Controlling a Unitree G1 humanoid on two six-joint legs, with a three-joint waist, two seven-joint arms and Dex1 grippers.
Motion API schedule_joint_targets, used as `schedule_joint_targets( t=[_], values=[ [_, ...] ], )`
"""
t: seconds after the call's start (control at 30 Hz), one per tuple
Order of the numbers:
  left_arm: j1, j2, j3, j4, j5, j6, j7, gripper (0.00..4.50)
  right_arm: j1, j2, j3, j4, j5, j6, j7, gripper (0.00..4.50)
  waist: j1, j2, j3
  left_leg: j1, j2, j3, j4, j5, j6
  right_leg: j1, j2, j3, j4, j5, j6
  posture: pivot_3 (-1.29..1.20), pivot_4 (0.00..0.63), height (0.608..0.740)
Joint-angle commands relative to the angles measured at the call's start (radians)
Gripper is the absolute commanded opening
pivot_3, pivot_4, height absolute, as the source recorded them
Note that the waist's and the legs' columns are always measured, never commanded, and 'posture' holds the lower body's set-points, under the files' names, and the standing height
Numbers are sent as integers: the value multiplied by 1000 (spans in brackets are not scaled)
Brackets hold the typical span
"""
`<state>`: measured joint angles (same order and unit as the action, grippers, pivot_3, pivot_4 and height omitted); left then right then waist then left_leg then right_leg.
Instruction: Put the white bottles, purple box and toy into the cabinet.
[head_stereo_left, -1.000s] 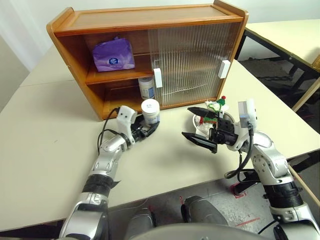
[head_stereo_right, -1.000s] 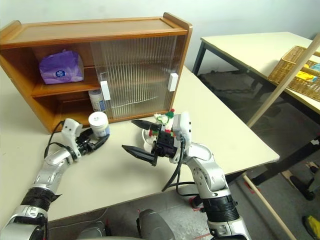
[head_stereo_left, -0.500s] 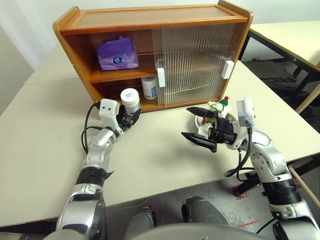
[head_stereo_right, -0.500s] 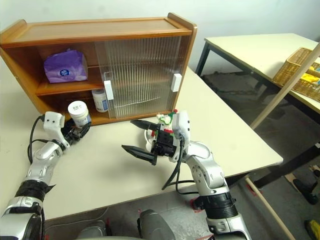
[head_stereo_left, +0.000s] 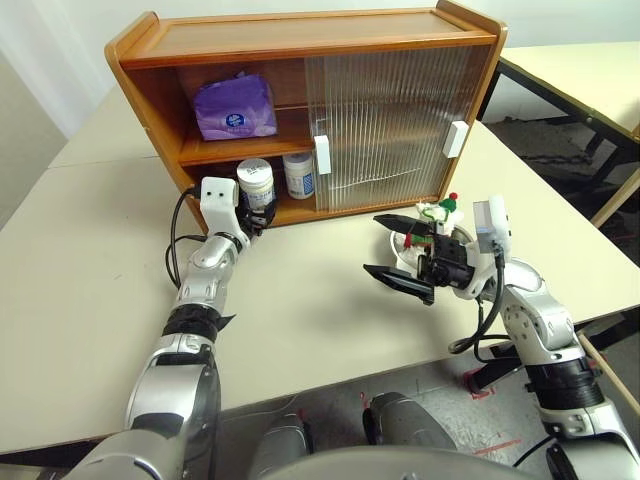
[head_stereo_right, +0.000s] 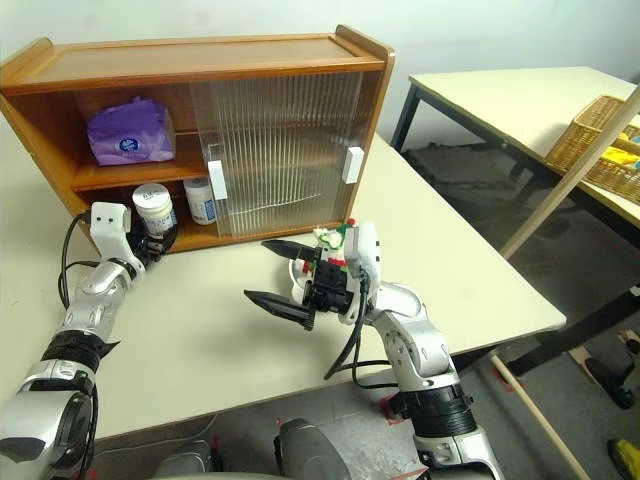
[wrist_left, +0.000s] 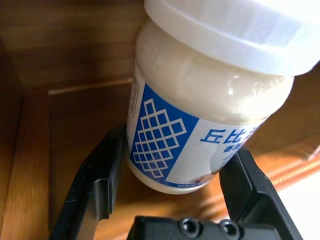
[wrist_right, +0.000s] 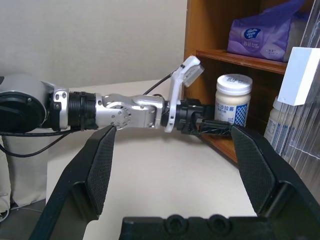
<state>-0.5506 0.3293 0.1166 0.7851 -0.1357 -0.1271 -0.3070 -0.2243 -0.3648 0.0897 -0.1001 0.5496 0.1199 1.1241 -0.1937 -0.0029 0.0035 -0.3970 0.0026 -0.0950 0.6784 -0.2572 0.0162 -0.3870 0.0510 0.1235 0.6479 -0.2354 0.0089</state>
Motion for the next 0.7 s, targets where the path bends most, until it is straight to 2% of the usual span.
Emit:
schedule_joint_targets(
  t=[0.03,0.7],
  values=[
    [-45,-6,17,38,7,21,31,3131,2,1,9,-14,-6,2,-5,4500,0,0,0,0,0,0,0,0,0,0,0,0,0,0,0,-236,0,740],
    [-223,-2,26,310,25,58,99,3131,7,19,17,-14,-14,-10,-27,4500,-9,-3,2,0,-1,1,1,7,-1,0,3,0,0,2,10,-262,0,740]
  ],
)
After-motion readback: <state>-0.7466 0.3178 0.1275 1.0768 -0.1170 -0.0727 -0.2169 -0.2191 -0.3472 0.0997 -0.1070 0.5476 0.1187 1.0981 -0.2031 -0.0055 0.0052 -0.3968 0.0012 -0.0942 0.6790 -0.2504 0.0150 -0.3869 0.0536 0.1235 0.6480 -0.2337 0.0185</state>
